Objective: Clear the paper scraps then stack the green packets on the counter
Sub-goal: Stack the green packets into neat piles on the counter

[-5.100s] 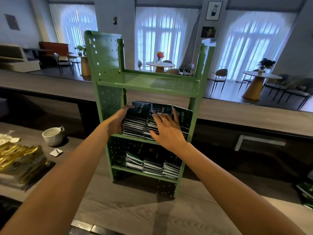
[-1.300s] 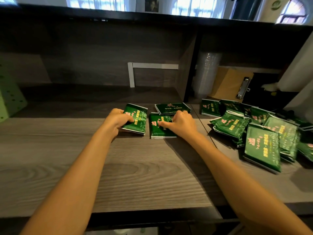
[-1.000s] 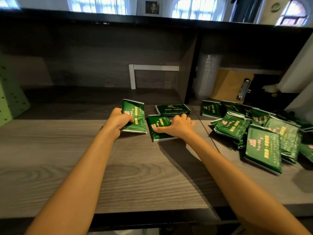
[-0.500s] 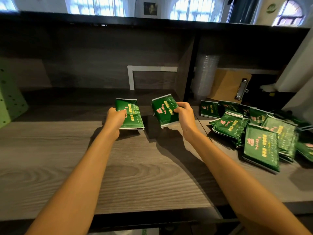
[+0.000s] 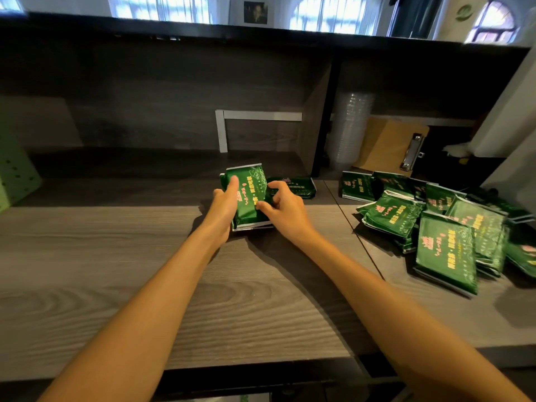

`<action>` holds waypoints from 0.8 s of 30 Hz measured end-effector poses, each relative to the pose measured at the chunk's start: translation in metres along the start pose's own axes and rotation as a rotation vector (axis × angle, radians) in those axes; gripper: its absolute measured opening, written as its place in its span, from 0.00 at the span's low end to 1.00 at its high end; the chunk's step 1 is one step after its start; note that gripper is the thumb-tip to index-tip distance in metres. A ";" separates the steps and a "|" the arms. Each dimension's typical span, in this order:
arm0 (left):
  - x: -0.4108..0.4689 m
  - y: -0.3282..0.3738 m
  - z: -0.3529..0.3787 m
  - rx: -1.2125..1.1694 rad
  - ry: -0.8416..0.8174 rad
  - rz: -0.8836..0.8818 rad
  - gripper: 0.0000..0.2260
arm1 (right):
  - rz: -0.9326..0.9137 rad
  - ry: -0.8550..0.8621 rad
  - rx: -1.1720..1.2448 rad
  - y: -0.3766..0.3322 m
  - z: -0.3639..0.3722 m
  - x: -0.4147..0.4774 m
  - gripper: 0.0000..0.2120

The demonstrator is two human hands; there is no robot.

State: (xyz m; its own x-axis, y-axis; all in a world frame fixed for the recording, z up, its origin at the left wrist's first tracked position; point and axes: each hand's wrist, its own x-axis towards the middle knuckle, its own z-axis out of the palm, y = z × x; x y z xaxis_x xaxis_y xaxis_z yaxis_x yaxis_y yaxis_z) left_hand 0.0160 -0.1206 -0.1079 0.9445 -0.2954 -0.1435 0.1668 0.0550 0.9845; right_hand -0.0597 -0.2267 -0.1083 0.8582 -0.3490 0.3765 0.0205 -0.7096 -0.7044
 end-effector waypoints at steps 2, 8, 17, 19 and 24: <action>0.002 -0.002 -0.002 0.040 0.001 0.015 0.19 | -0.015 0.008 -0.024 -0.001 -0.002 0.001 0.20; 0.009 -0.003 -0.012 0.038 0.045 -0.017 0.17 | 0.088 -0.010 -0.368 0.029 -0.026 0.019 0.22; 0.010 0.002 -0.021 0.047 0.067 -0.017 0.17 | 0.119 -0.317 -0.574 0.038 -0.029 0.021 0.29; 0.010 0.004 -0.023 0.049 0.099 -0.006 0.17 | 0.077 -0.260 -0.533 0.034 -0.032 0.020 0.24; 0.008 0.008 -0.028 0.035 0.155 -0.011 0.18 | -0.019 0.052 -0.370 0.030 -0.043 0.009 0.14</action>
State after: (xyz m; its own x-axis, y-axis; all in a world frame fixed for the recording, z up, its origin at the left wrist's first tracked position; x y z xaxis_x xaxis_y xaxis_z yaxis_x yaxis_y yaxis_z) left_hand 0.0331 -0.0960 -0.1042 0.9755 -0.1452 -0.1651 0.1696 0.0189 0.9853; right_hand -0.0739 -0.2773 -0.1001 0.8320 -0.3578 0.4241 -0.1589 -0.8860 -0.4357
